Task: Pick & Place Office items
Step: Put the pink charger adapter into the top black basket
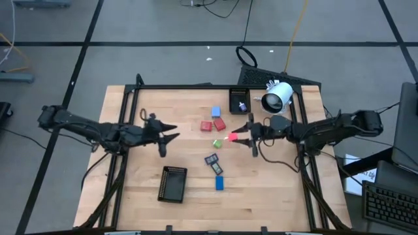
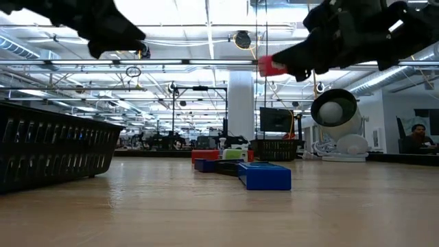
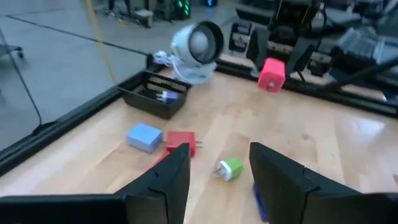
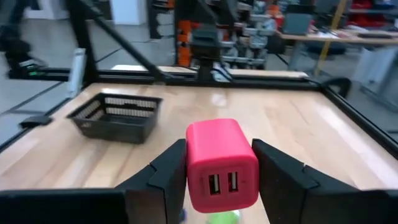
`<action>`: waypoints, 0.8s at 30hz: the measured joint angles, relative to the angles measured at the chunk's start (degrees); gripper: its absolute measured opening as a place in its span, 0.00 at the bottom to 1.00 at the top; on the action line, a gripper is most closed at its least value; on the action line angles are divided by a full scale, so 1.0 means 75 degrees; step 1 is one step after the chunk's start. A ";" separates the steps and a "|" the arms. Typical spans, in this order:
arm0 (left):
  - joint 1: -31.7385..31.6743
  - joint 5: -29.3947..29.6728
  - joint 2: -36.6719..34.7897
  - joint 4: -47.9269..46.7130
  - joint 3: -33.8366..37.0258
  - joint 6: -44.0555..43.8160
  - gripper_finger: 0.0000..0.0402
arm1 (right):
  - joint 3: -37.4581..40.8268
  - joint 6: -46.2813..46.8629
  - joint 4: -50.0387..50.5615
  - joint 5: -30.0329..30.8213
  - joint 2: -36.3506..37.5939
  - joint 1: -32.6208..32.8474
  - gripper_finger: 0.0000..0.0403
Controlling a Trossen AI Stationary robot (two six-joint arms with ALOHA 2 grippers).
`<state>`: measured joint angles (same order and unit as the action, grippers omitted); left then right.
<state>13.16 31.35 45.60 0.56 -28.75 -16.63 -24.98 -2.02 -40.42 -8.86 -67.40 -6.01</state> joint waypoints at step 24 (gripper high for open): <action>-0.0007 0.2430 -0.1934 0.0772 0.0653 0.1611 0.54 | -0.0128 0.1578 -0.1604 0.3130 -0.2144 -0.2072 0.37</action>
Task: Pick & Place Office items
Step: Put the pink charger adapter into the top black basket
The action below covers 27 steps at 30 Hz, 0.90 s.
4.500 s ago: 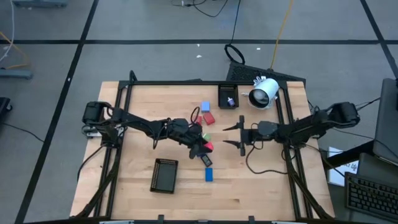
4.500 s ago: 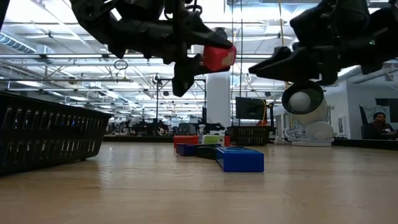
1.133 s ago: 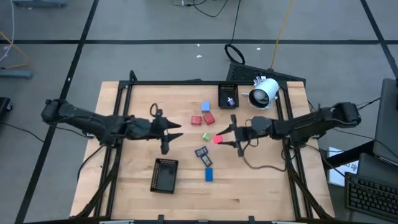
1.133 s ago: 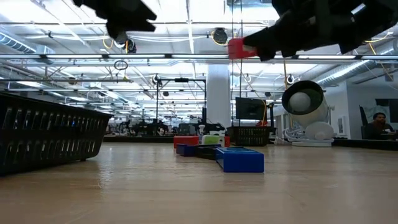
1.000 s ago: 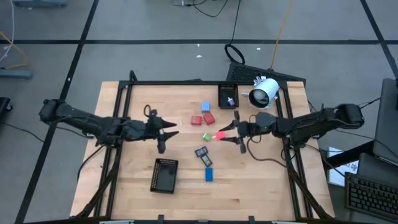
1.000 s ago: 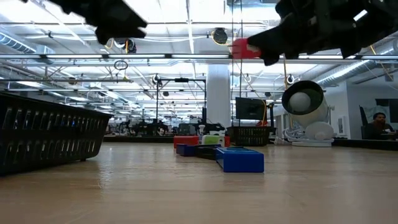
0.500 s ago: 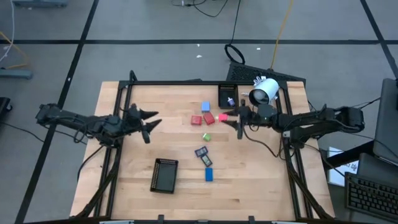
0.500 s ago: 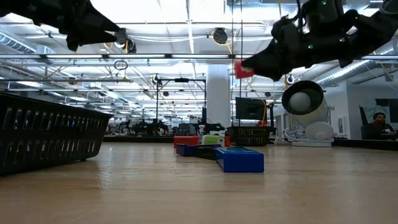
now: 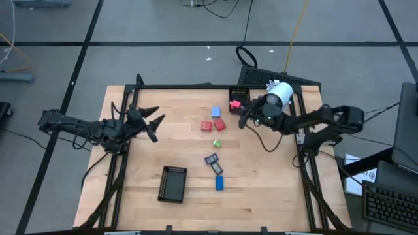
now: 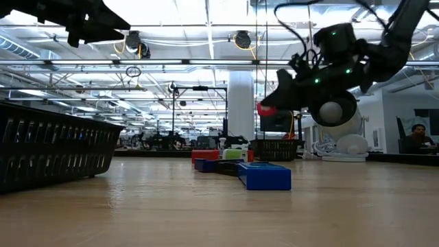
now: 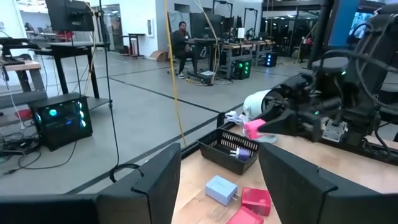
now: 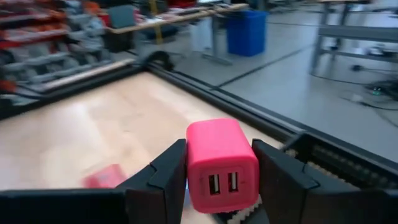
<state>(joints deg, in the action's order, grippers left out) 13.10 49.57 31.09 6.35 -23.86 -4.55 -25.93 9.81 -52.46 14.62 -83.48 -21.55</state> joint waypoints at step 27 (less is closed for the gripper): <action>0.0000 -0.0028 0.0003 -0.0015 0.0000 -0.0637 0.39 | -0.0119 -0.0601 0.0609 0.1240 -0.0604 -0.0233 0.37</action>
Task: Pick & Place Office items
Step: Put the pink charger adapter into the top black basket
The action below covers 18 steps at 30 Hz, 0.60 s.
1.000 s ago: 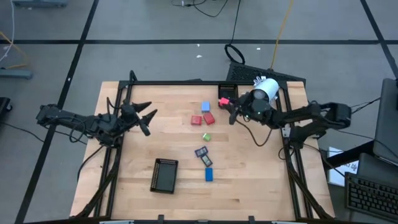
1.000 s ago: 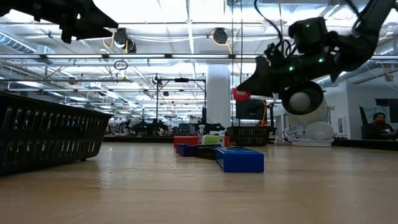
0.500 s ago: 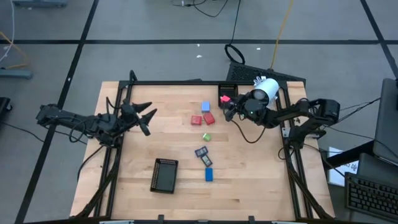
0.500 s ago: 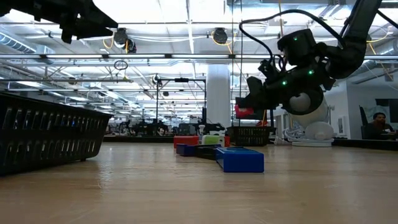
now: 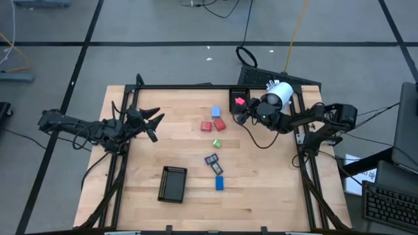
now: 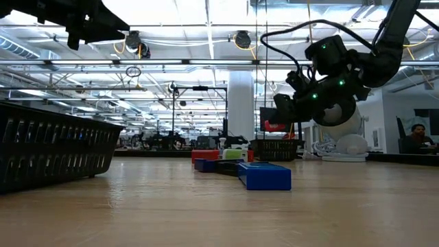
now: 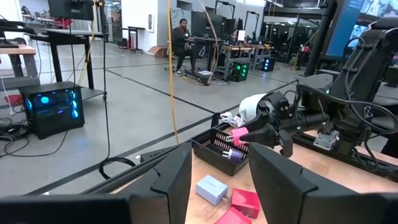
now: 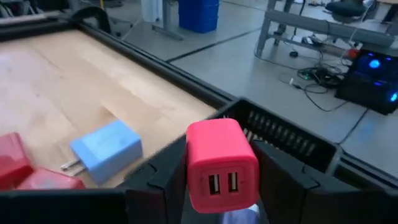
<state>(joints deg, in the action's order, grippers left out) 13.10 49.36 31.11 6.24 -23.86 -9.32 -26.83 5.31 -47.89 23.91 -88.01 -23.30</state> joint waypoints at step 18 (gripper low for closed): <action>0.0000 0.0003 0.0000 0.0000 0.0000 -0.0006 0.43 | 0.0003 0.0177 0.0134 -0.0401 0.0000 -0.0098 0.41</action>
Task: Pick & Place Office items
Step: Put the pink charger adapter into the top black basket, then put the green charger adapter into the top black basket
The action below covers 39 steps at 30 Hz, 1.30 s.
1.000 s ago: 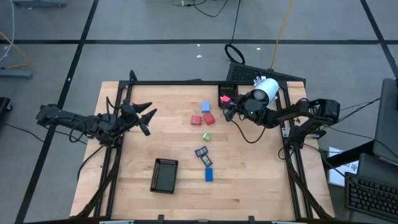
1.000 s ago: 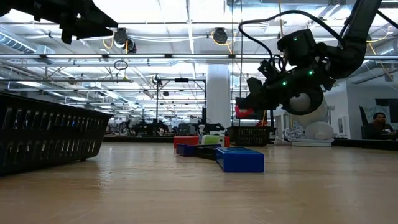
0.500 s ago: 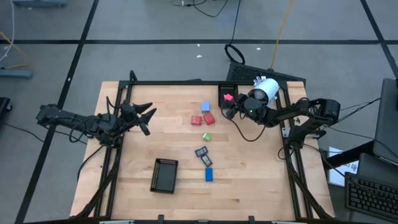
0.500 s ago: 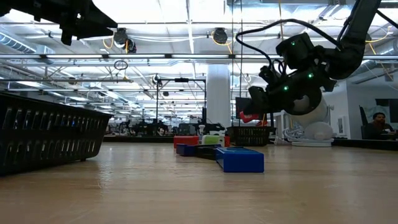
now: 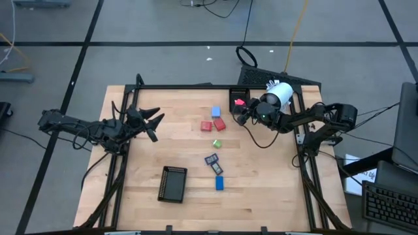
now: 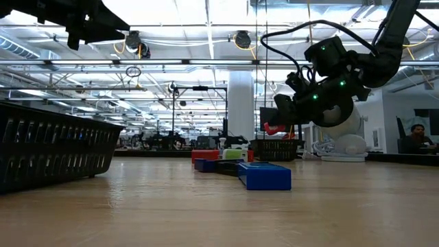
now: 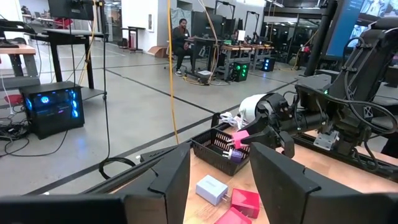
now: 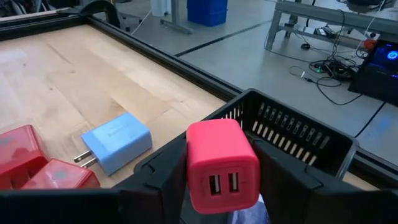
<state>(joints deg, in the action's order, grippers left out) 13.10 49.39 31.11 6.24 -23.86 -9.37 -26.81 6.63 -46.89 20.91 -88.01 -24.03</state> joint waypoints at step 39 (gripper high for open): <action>-0.0015 -0.0149 0.0741 -0.0003 0.0000 -0.1107 0.48 | 0.0006 -0.2135 -0.1033 -0.0969 0.1837 0.1429 0.45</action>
<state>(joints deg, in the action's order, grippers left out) 12.99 48.27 36.67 6.22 -23.86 -17.67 -26.76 -9.38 -54.64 13.64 -74.23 -13.31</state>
